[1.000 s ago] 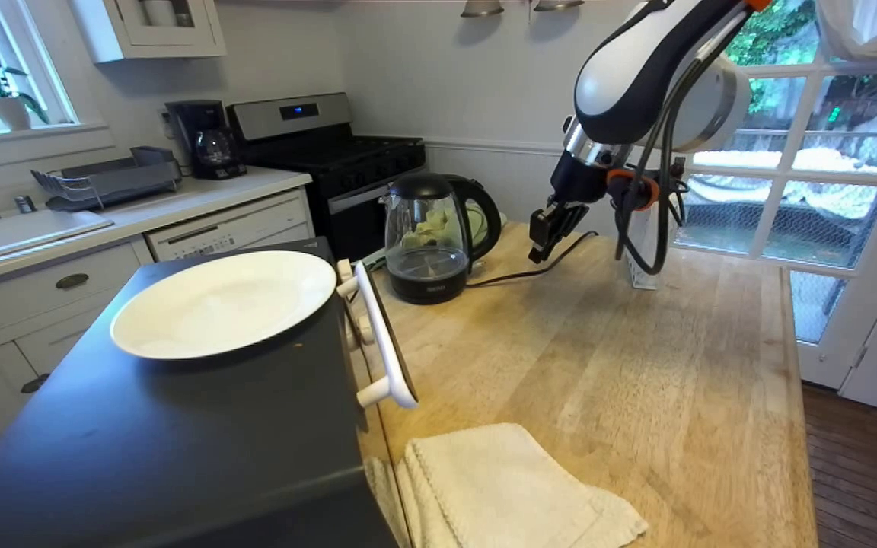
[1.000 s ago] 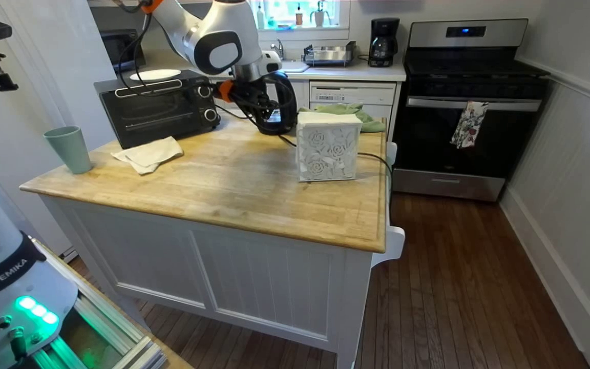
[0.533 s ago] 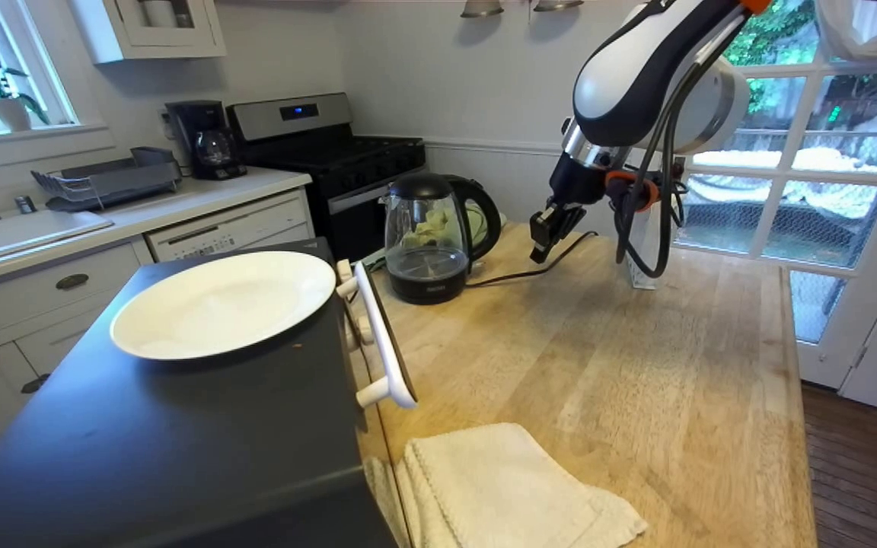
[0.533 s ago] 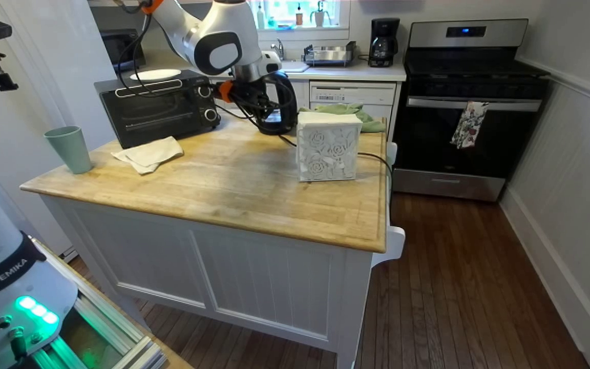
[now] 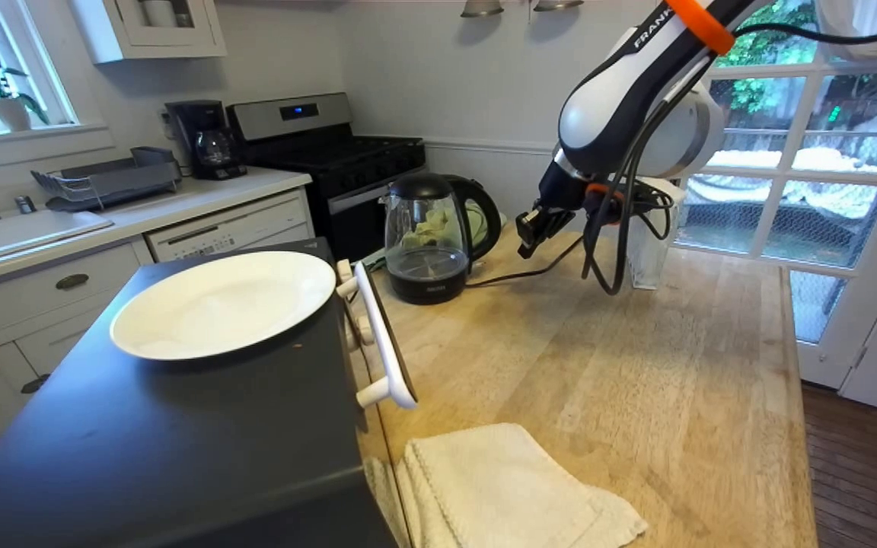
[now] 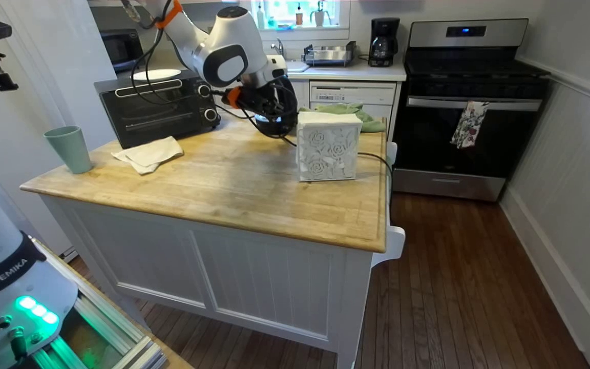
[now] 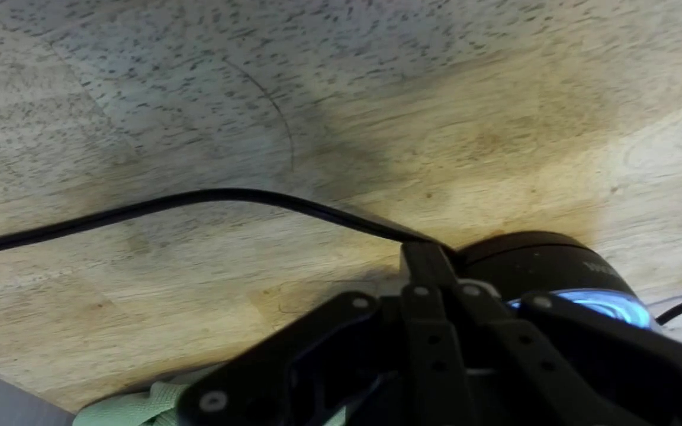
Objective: Press a button on the kettle
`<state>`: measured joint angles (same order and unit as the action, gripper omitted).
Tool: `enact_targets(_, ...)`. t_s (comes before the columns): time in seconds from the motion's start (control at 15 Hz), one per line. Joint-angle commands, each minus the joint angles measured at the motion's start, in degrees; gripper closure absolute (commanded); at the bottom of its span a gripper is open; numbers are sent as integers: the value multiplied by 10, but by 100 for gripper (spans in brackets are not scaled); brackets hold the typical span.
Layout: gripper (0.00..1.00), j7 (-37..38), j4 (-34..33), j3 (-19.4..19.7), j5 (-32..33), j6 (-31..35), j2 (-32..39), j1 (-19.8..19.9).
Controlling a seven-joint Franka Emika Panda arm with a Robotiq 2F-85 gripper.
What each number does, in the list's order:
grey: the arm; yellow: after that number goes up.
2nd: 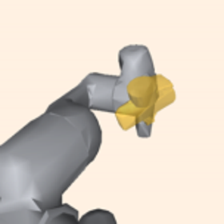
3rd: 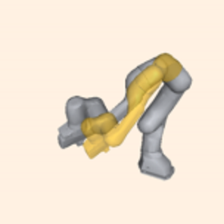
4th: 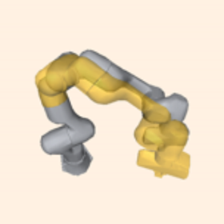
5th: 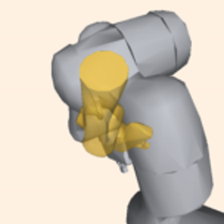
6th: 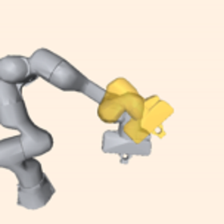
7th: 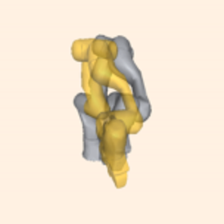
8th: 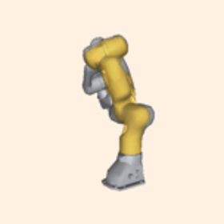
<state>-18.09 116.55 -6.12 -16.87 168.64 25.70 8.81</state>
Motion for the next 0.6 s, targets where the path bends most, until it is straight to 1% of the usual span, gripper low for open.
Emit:
enact_targets(0.0,100,50,-45,5,31,26,50,-5)
enact_targets(0.2,100,63,-64,5,51,38,71,-8)
enact_targets(0.53,100,74,-100,16,92,42,102,-19)
